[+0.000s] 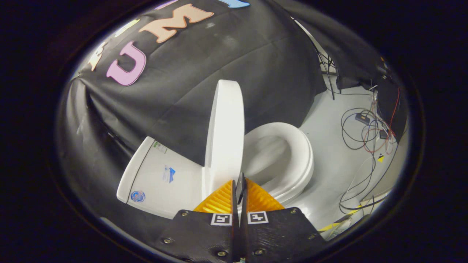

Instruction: Open the toilet lid.

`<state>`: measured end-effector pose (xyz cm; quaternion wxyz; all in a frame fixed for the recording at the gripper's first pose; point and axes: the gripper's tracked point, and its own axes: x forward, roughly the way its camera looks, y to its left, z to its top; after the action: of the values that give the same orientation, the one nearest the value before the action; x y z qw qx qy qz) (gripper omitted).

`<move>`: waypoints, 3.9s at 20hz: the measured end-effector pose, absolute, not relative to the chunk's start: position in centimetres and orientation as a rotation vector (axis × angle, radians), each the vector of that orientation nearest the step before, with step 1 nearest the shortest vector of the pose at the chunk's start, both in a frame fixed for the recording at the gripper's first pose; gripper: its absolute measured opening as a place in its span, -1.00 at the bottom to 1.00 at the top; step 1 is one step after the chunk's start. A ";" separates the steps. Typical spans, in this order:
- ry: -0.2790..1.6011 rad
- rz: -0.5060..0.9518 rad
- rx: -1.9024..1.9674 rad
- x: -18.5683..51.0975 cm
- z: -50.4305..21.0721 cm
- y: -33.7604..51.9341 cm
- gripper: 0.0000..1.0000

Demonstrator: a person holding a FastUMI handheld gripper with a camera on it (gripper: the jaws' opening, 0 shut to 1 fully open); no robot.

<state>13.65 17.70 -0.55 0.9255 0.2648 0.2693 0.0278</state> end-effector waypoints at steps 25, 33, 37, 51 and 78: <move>0.395 0.120 0.309 12.6 5.5 25.9 -0.96; 0.364 0.144 0.278 12.3 6.3 28.3 -0.91; 0.352 0.151 0.274 12.3 6.8 29.4 -0.90; 0.322 0.179 0.246 11.4 7.9 32.5 -0.89; 0.206 0.294 0.140 10.6 7.7 39.6 -0.88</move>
<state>10.64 39.62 7.67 0.9815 0.0698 0.1022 0.1462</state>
